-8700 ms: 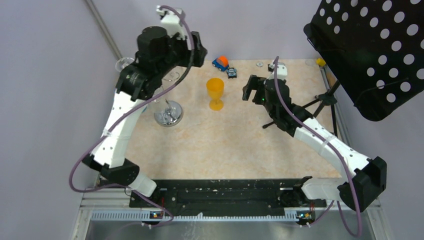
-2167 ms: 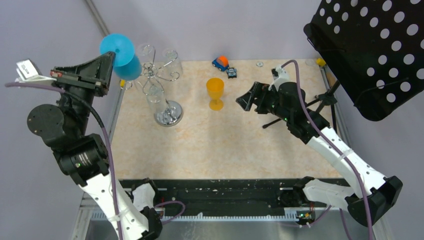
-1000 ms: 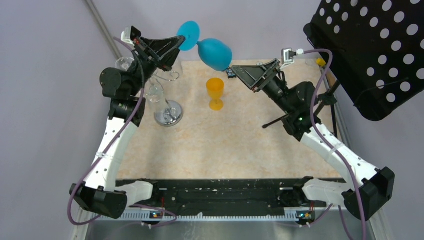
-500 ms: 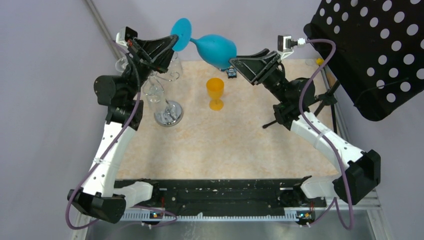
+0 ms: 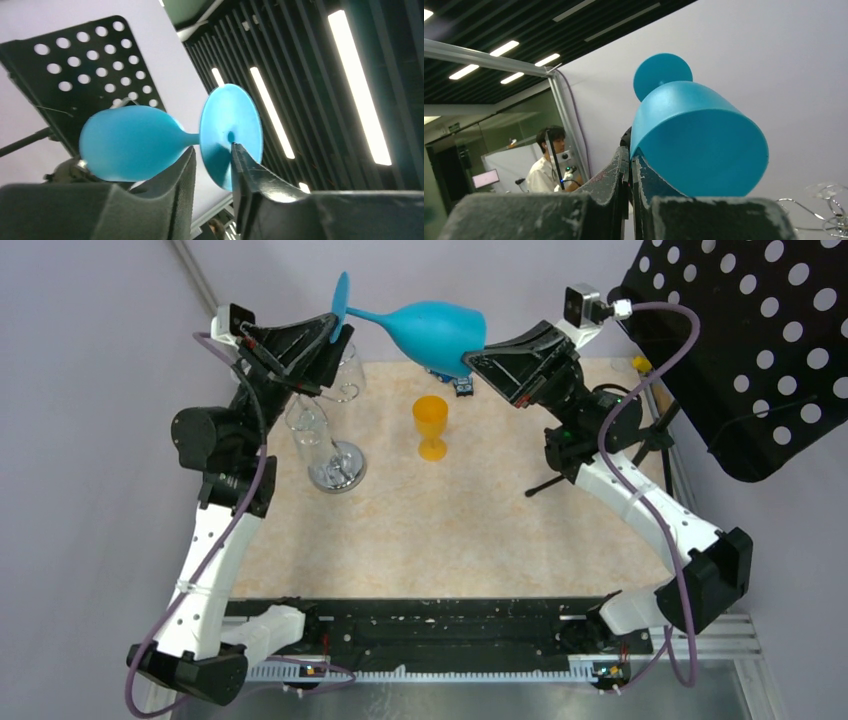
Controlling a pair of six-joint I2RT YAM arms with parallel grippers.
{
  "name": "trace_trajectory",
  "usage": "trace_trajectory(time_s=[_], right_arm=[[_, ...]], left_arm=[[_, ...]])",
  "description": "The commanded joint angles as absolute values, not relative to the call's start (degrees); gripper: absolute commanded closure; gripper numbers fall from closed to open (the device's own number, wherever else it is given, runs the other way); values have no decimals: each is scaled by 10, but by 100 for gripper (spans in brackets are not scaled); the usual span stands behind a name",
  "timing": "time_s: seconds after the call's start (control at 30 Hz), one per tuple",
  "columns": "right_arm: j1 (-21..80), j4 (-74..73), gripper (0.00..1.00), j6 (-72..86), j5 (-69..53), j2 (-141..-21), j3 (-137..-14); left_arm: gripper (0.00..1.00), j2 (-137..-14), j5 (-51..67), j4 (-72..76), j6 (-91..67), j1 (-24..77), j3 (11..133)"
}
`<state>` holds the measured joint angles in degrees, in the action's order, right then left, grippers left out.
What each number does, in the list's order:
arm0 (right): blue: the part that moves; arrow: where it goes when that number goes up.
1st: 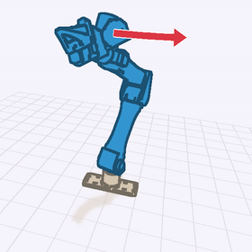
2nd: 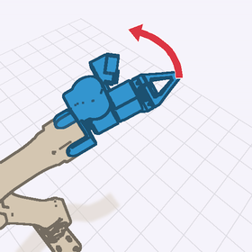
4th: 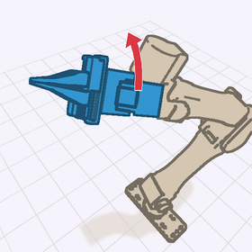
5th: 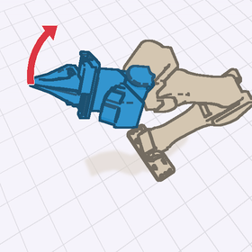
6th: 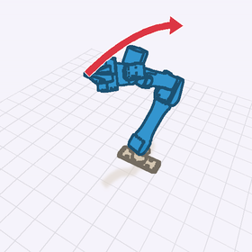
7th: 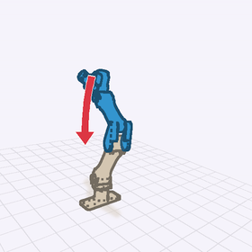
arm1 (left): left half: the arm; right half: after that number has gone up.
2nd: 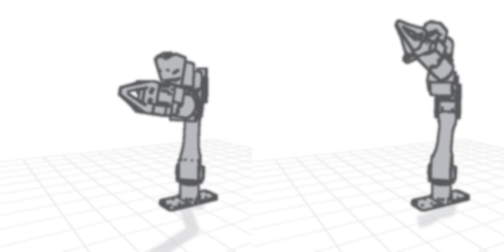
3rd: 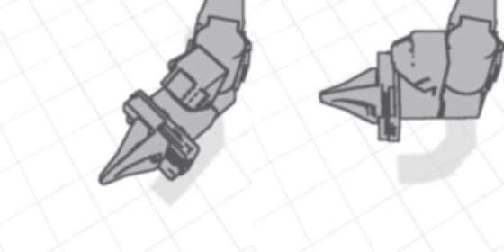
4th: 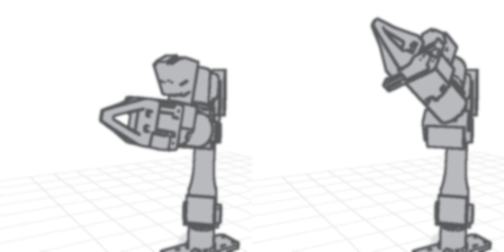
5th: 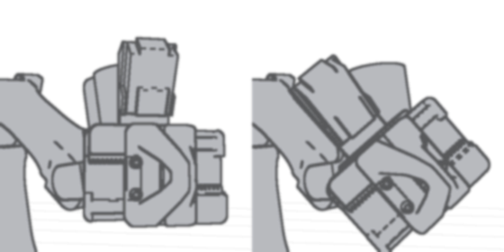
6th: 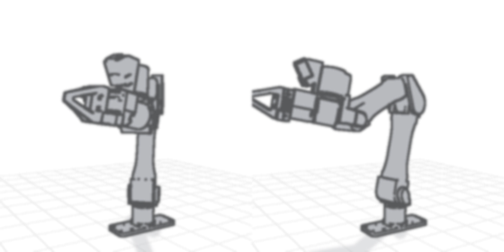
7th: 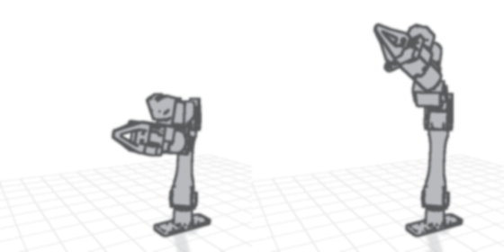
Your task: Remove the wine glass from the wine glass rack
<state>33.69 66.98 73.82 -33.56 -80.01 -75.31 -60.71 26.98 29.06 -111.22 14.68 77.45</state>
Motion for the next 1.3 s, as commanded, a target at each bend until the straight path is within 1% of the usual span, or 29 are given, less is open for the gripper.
trace_trajectory(time_s=[0.0,0.07,0.1,0.17,0.23,0.4,0.5,0.57,0.67,0.83,1.0,1.1,1.27], right_arm=[[338,652,100,676,-329,-774,-784],[338,588,100,633,-298,-757,-776],[338,557,100,610,-278,-748,-771],[338,493,100,565,-230,-732,-766],[338,443,100,526,-192,-720,-762],[338,283,100,441,-84,-697,-770],[338,188,100,388,-22,-689,-784],[338,97,100,350,18,-690,-806],[339,18,100,311,65,-692,-814],[338,-99,100,265,97,-705,-818],[338,-259,100,198,113,-758,-876],[338,-364,100,150,121,-805,-925],[338,-489,100,90,104,-896,-1003]], left_arm=[[56,-591,267,228,-1028,149,762],[43,-579,255,195,-982,149,764],[39,-573,248,174,-960,149,764],[33,-559,231,123,-917,149,763],[31,-547,218,72,-878,149,759],[28,-526,202,-16,-789,149,754],[27,-528,189,-112,-705,149,793],[26,-532,163,-180,-630,148,831],[26,-537,122,-263,-549,148,879],[25,-542,33,-371,-457,148,937],[25,-548,-16,-422,-411,148,970],[25,-553,-22,-444,-395,148,988],[25,-561,-22,-461,-381,148,998]])
